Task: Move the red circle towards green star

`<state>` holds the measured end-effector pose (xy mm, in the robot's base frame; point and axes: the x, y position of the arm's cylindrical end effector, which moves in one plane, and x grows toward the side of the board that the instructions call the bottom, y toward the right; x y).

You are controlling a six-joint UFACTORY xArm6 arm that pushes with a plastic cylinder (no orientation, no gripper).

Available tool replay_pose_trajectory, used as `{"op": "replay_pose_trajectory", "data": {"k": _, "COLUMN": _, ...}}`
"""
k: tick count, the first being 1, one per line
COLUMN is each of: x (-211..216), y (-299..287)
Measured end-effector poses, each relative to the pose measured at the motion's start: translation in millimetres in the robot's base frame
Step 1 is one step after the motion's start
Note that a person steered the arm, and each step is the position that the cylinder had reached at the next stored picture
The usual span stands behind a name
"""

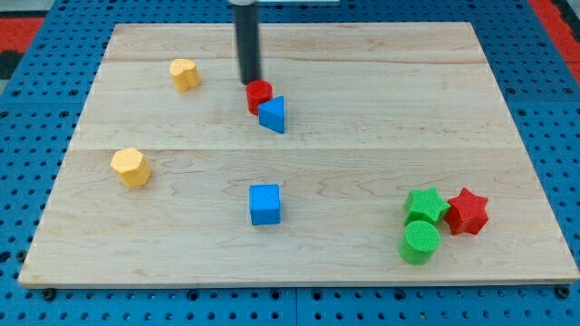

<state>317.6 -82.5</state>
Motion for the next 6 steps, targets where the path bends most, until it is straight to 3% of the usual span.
{"op": "replay_pose_trajectory", "data": {"k": 2, "x": 91.2, "y": 111.3}}
{"op": "replay_pose_trajectory", "data": {"k": 3, "x": 75.8, "y": 81.0}}
{"op": "replay_pose_trajectory", "data": {"k": 5, "x": 133.7, "y": 203.0}}
{"op": "replay_pose_trajectory", "data": {"k": 6, "x": 110.8, "y": 169.1}}
